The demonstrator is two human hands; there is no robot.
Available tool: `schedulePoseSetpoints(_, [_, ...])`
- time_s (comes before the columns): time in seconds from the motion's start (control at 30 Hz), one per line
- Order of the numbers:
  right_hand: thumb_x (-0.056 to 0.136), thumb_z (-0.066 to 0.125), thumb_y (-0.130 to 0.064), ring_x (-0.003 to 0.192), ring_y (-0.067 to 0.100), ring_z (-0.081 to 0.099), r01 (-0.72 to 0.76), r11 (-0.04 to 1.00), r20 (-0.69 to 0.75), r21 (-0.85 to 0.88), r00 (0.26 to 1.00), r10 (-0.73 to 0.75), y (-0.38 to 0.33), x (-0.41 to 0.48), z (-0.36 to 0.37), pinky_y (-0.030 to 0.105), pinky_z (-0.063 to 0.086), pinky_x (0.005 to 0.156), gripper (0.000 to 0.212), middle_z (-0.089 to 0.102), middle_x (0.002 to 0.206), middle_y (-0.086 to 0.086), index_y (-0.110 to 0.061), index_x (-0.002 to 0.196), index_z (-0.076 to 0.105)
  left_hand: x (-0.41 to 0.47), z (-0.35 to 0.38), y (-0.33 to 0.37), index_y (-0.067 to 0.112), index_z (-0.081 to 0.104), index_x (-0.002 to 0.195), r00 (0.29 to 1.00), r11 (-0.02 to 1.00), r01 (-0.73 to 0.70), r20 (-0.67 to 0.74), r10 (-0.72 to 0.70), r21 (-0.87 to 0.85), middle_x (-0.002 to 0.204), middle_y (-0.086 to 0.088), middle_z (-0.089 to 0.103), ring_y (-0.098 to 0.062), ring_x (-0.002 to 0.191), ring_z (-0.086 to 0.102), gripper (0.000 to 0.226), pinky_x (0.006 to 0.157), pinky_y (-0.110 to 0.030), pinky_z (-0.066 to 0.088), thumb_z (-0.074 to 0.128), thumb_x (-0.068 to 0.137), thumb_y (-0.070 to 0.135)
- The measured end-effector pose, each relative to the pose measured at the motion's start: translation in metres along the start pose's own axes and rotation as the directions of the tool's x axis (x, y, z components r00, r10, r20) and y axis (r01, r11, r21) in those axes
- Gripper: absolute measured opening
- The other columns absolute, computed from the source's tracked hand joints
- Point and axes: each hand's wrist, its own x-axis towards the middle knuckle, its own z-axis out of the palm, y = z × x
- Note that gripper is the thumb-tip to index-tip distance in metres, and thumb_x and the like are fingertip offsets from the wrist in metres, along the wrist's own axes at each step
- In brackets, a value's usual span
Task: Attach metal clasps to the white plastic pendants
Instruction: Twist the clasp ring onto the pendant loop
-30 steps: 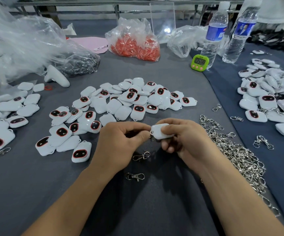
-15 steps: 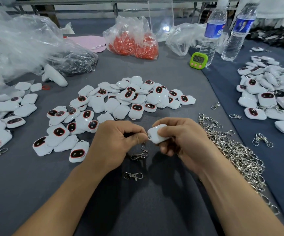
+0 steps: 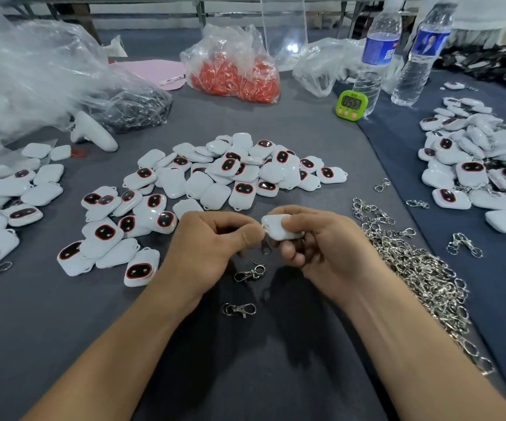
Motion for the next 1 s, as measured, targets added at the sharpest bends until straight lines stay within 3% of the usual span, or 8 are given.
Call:
schedulePoseSetpoints(0.3, [0.092,0.052,0.005,0.042,0.016,0.053,0.126,0.992,-0.005,0.010,0.992,-0.126,0.004,-0.006,0.005,0.020,0.038,0.037,0.020,0.065,0.064,0.013,-0.003,0.091,0.071,0.005,-0.001,-0.002,0.017,0.079,0.069,0.975,0.948,0.174,0.181,-0.128,-0.267,0.061,0.002,0.064,-0.005,0.056,0.053,0.020,0.054,-0.016,0.043,0.081,0.058,0.034])
schedulePoseSetpoints(0.4, [0.090,0.054,0.008,0.040,0.018,0.054,0.201,0.979,-0.005,-0.044,0.980,-0.201,0.006,-0.009,0.005,0.022,0.040,0.037,0.019,0.067,0.067,0.016,-0.002,0.089,0.071,0.007,-0.015,0.004,0.023,0.080,0.071,0.989,0.994,-0.072,0.138,0.060,0.081,0.064,0.008,0.070,-0.003,0.059,0.059,0.010,0.058,-0.015,0.045,0.086,0.071,0.015])
schedulePoseSetpoints(0.5, [0.087,0.056,0.012,0.040,0.023,0.055,0.268,0.947,-0.035,-0.177,0.960,-0.278,0.010,-0.008,0.007,0.025,0.042,0.037,0.018,0.069,0.073,0.022,0.002,0.091,0.070,0.006,-0.019,0.006,0.029,0.079,0.076,0.932,0.753,-0.362,0.203,0.300,0.549,0.067,0.011,0.065,-0.007,0.064,0.060,0.006,0.061,-0.023,0.046,0.081,0.077,0.023])
schedulePoseSetpoints(0.6, [0.088,0.056,0.012,0.042,0.024,0.056,0.254,0.945,-0.075,-0.206,0.959,-0.274,0.012,-0.003,0.008,0.025,0.044,0.038,0.017,0.069,0.077,0.027,0.003,0.093,0.069,0.002,-0.011,0.001,0.025,0.077,0.077,0.895,0.540,-0.410,0.211,0.393,0.735,0.067,0.008,0.061,-0.010,0.064,0.055,0.008,0.062,-0.035,0.048,0.073,0.080,0.031])
schedulePoseSetpoints(0.7, [0.091,0.053,0.010,0.042,0.020,0.056,0.191,0.977,-0.076,-0.099,0.977,-0.199,0.009,-0.001,0.007,0.023,0.043,0.039,0.020,0.067,0.069,0.019,-0.001,0.089,0.070,0.002,-0.005,-0.001,0.036,0.080,0.084,0.973,0.861,-0.204,0.003,0.229,0.465,0.068,0.014,0.071,-0.002,0.066,0.065,0.008,0.062,-0.019,0.048,0.080,0.080,0.029])
schedulePoseSetpoints(0.77, [0.092,0.051,0.009,0.042,0.018,0.055,0.153,0.988,-0.056,-0.032,0.986,-0.155,0.006,-0.002,0.005,0.022,0.042,0.038,0.024,0.067,0.066,0.016,-0.003,0.086,0.071,0.005,-0.004,-0.003,0.028,0.082,0.091,0.999,0.991,-0.010,0.042,0.004,0.132,0.068,0.014,0.073,0.004,0.062,0.064,0.015,0.062,-0.011,0.045,0.081,0.080,0.017])
schedulePoseSetpoints(0.9, [0.091,0.050,0.007,0.043,0.017,0.055,0.134,0.991,-0.022,0.028,0.991,-0.133,0.006,-0.004,0.006,0.021,0.041,0.038,0.029,0.065,0.064,0.014,-0.006,0.081,0.074,0.008,-0.003,-0.004,0.011,0.080,0.076,0.972,0.963,0.179,0.188,-0.142,-0.201,0.052,0.008,0.051,-0.004,0.048,0.037,0.015,0.051,-0.015,0.031,0.075,0.072,0.026])
schedulePoseSetpoints(1.0, [0.091,0.051,0.007,0.042,0.018,0.054,0.162,0.987,-0.035,0.019,0.986,-0.161,0.007,-0.004,0.006,0.022,0.040,0.038,0.028,0.065,0.064,0.015,-0.006,0.082,0.073,0.008,-0.002,-0.002,0.007,0.080,0.079,0.981,0.961,0.156,0.145,-0.125,-0.226,0.054,0.006,0.060,-0.002,0.049,0.050,0.008,0.054,-0.013,0.042,0.075,0.078,0.013])
